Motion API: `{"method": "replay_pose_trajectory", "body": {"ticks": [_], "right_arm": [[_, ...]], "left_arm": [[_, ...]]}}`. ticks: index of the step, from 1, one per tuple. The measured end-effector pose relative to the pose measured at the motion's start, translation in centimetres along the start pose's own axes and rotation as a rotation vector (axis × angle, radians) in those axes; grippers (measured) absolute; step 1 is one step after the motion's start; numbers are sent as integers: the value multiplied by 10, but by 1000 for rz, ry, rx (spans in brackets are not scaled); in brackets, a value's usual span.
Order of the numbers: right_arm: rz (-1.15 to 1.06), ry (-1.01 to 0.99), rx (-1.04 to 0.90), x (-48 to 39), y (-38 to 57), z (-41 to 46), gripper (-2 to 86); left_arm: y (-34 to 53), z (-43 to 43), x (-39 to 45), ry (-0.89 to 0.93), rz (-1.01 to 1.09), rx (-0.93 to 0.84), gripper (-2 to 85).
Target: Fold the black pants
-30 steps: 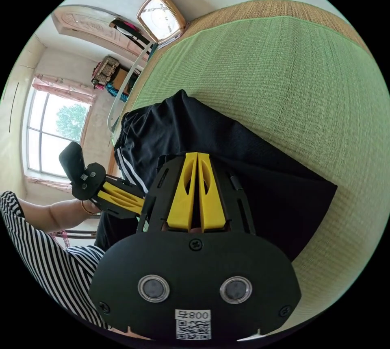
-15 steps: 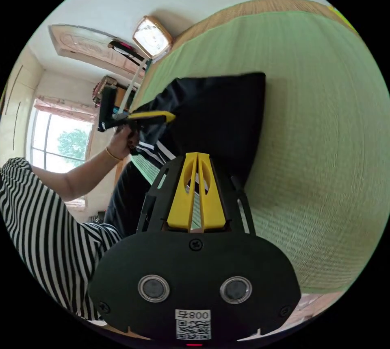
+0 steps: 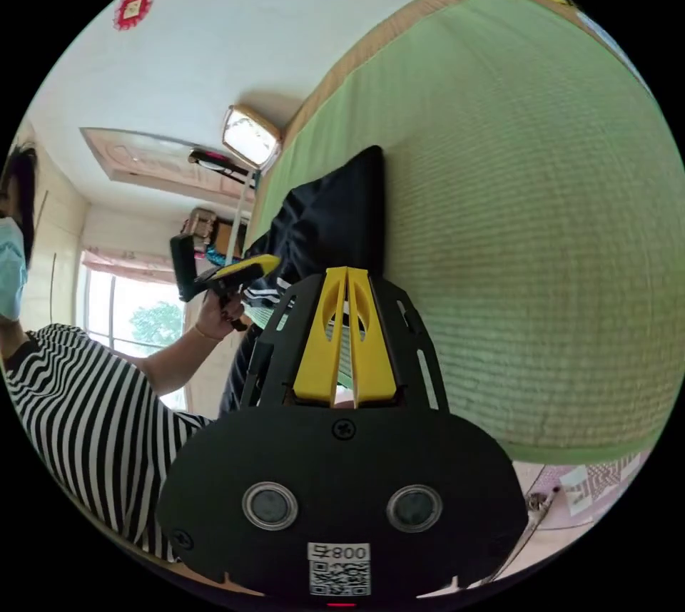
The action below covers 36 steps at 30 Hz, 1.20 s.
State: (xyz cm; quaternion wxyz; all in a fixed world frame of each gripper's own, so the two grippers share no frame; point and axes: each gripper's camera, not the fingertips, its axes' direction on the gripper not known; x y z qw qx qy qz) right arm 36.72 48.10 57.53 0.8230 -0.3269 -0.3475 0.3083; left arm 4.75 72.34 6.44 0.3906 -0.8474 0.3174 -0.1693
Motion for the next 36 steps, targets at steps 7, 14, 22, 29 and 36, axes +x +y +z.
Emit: {"method": "replay_pose_trajectory", "body": {"ticks": [7,14,22,29,36], "right_arm": [[119,-139,16,40,9,-18,3],[108,-195,7,47,-4,-34,33],[95,-257,56,54,-62,-47,71],[177,-318,-7,67,-91,-23,59],[207,-353,-42,70,-90,-23,29]], "left_arm": [[-8,73,80,-72,247,-151,93],[12,92,112,-272,310,-174,40],[47,64,132,-201,298,-70,30],[78,50,152,-191,333,-54,27],[99,30,158,-179,355,-44,25]]}}
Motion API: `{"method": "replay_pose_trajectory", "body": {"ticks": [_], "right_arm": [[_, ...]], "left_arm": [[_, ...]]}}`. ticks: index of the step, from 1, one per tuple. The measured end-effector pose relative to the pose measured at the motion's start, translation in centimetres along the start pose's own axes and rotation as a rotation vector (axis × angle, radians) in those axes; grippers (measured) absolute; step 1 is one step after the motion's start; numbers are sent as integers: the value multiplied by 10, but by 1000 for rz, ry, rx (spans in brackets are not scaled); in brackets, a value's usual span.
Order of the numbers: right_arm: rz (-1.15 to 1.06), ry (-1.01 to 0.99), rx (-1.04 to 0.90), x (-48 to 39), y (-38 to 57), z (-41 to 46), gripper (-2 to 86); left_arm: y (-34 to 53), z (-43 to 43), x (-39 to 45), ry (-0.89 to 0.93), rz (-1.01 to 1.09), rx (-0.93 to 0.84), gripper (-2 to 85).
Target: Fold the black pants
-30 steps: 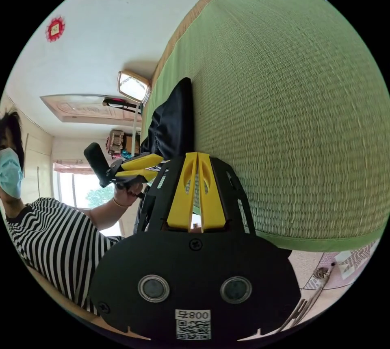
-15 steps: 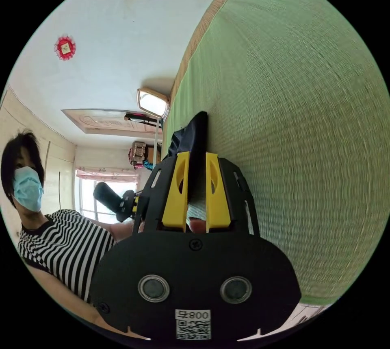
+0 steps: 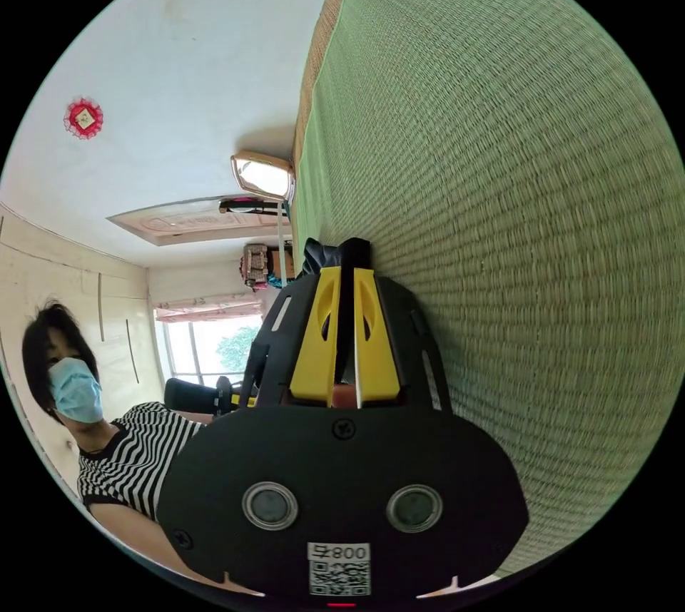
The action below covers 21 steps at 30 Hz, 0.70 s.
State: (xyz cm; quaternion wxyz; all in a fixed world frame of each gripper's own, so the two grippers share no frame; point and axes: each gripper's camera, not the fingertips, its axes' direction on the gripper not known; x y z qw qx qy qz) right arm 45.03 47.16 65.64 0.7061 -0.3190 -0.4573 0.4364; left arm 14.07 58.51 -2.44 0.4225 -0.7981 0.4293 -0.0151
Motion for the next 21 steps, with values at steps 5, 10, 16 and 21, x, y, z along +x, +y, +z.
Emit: {"method": "replay_pose_trajectory", "body": {"ticks": [5,10,16,21], "right_arm": [[11,-21,29,-3,7,-8,21],[1,48,90,-15,19,-21,18],[-33,72,206,-41,38,-26,18],[-107,48,253,-81,53,5,18]], "left_arm": [[15,-16,3,27,1,12,25],[27,-36,-3,107,-22,50,25],[57,-83,-29,239,-126,177,27],[112,-145,-62,307,-247,316,26]]}}
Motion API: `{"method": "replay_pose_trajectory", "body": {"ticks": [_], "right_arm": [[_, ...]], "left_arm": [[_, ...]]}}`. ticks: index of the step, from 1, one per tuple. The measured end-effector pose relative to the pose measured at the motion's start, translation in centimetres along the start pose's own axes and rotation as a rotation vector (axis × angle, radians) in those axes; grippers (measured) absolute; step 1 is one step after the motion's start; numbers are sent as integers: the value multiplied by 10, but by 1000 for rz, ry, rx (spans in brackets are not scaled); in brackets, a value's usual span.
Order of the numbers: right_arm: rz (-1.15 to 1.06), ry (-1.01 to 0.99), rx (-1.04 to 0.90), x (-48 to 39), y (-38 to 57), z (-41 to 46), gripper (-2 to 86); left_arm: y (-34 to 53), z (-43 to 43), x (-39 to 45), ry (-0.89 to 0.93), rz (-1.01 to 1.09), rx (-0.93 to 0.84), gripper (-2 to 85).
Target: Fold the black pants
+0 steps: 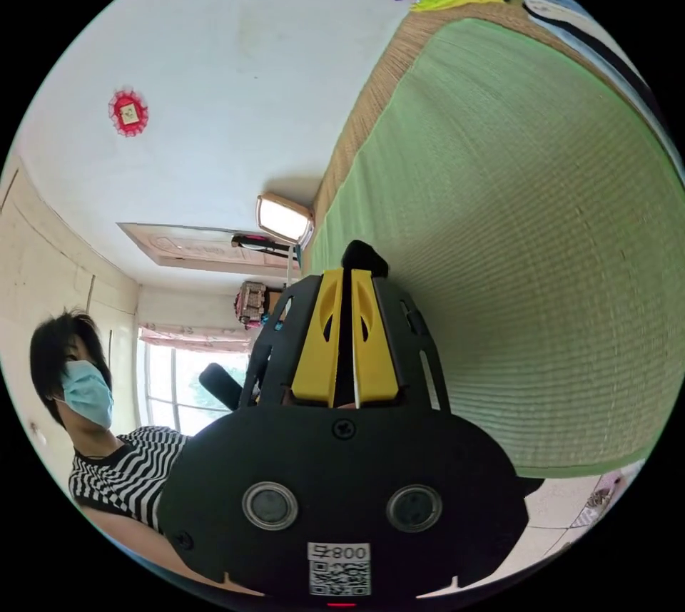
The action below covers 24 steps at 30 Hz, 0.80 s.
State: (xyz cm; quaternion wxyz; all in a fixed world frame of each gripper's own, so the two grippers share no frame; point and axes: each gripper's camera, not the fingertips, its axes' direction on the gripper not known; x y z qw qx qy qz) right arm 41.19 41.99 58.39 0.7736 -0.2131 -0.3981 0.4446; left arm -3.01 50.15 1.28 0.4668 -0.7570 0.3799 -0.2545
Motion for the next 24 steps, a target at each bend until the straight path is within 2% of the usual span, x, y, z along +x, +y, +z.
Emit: {"method": "replay_pose_trajectory", "body": {"ticks": [7,13,18,24], "right_arm": [[-106,-65,-34,-60,16,77,17],[-185,-59,-144,-103,28,182,17],[-257,-13,-260,-130,44,282,18],[-319,72,-370,-146,60,389,19]], "left_arm": [[53,-115,-31,12,-168,208,27],[114,-203,-64,9,-355,374,27],[168,-269,-91,1,-504,510,27],[214,-326,-122,-17,-644,591,27]]}}
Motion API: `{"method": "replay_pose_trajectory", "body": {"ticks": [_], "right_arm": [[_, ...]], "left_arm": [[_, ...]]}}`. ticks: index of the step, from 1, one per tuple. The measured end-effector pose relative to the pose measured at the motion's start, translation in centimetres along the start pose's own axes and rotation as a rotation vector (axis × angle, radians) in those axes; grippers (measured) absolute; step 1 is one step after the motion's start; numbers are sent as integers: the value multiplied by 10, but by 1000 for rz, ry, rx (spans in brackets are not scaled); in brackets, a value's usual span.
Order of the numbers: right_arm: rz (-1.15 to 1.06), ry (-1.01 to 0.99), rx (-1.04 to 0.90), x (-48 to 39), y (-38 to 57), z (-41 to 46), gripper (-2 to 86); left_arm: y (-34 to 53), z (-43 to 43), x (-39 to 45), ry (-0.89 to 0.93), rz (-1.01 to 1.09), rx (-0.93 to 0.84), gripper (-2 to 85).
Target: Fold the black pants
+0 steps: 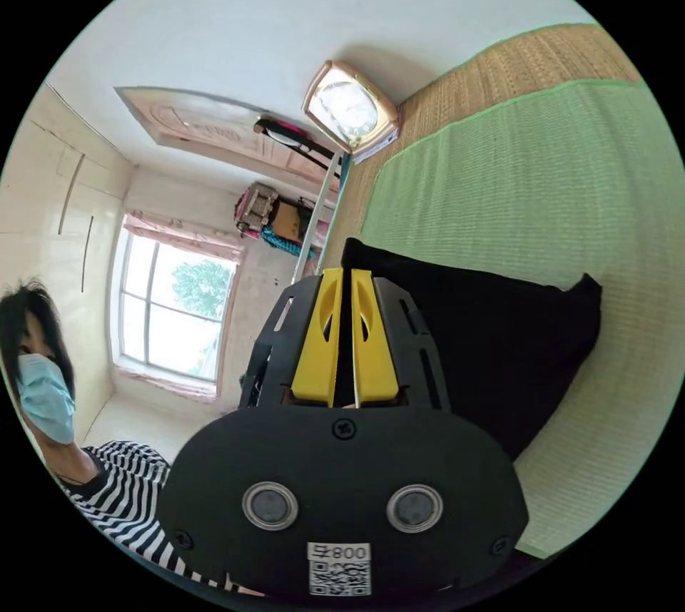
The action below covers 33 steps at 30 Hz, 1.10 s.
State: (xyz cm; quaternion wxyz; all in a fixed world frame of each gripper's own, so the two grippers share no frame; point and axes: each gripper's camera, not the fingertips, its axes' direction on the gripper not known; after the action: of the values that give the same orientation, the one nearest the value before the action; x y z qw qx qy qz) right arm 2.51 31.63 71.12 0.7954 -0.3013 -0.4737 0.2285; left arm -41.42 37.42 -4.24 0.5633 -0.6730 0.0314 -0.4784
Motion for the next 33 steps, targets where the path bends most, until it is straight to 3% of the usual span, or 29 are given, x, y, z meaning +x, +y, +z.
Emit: {"method": "replay_pose_trajectory", "body": {"ticks": [12,20,25,29,31,33], "right_arm": [[-11,147,-219,5,-36,164,22],[-70,183,-310,8,-49,213,21],[-150,89,-277,-5,-49,207,13],[-241,111,-277,-17,-47,209,4],[-261,179,-321,-17,-48,223,2],[-290,269,-374,-16,-53,247,1]], "left_arm": [[-23,-79,-58,-39,-238,70,29],[-22,-116,-56,-36,-305,153,19],[-29,-135,-19,-107,-208,193,5],[-56,-115,24,-152,-11,91,2],[-66,-100,35,-227,43,30,1],[-73,-83,39,-449,44,-47,1]]}}
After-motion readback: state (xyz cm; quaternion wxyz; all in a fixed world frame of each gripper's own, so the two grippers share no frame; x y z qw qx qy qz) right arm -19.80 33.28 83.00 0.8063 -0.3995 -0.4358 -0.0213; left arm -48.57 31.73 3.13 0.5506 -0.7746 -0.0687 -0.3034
